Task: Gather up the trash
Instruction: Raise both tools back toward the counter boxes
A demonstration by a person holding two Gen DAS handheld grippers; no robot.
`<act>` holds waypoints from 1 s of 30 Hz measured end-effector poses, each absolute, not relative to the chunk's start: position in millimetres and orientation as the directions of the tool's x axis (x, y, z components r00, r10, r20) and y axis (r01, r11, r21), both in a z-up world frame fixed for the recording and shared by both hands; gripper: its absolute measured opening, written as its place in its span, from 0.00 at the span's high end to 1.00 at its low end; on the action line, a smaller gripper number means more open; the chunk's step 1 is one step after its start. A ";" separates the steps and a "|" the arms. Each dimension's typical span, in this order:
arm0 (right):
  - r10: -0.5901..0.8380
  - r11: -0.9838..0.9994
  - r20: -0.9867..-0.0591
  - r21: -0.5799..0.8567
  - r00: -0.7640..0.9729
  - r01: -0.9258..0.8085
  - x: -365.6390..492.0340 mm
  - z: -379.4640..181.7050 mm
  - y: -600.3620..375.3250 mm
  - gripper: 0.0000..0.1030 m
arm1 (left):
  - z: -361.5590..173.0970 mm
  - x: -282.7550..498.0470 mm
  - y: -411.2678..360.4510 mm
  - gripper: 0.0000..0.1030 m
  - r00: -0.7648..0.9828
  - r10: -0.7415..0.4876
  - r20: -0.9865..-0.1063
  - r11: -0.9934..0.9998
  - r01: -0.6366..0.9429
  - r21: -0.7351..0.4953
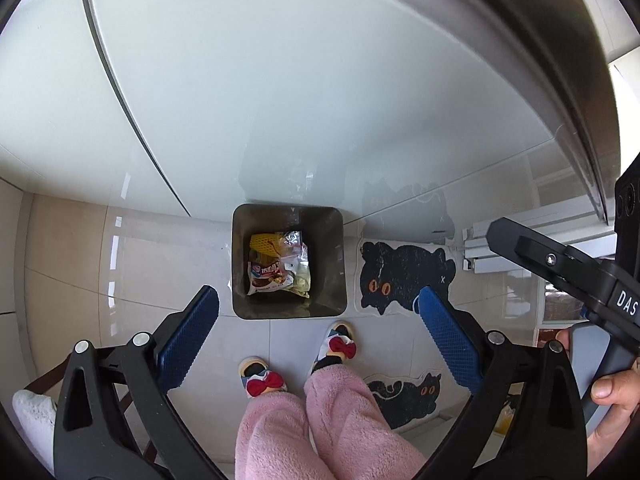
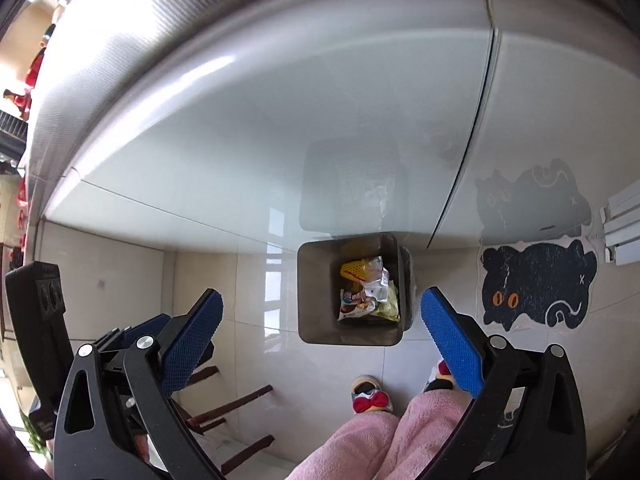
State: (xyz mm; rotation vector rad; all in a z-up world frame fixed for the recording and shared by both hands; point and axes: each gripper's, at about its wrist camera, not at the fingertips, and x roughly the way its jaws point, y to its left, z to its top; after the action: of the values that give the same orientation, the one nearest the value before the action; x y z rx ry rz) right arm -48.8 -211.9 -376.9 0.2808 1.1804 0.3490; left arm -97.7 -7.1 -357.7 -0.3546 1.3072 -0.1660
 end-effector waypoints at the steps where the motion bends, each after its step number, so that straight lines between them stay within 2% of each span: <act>1: 0.408 0.912 -0.841 0.389 0.356 -0.127 -52.0 -364.5 -214.1 0.03 | -348.2 -99.0 -4.8 0.08 0.270 -0.319 -0.909 0.934 -0.077 -0.350; 11: 0.412 0.905 -0.745 0.403 0.524 -0.138 -64.8 -266.6 -242.4 0.03 | -261.0 -98.2 -0.5 0.08 0.389 -0.341 -0.856 0.930 0.008 -0.367; 20: 0.397 0.908 -0.696 0.394 0.599 -0.144 -49.6 -225.3 -257.8 0.03 | -204.3 -80.9 -0.7 0.08 0.482 -0.346 -0.805 0.929 0.053 -0.367; 30: 0.361 0.925 -0.664 0.345 0.655 -0.161 -12.9 -202.8 -267.5 0.03 | -174.4 -47.2 -3.8 0.08 0.554 -0.341 -0.759 0.926 0.061 -0.371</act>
State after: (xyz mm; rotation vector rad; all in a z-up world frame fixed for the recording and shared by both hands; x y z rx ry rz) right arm -12.9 -267.5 -202.8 0.2669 0.8053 0.2997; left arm -47.2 -3.8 -174.4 -0.3200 0.9581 -0.2420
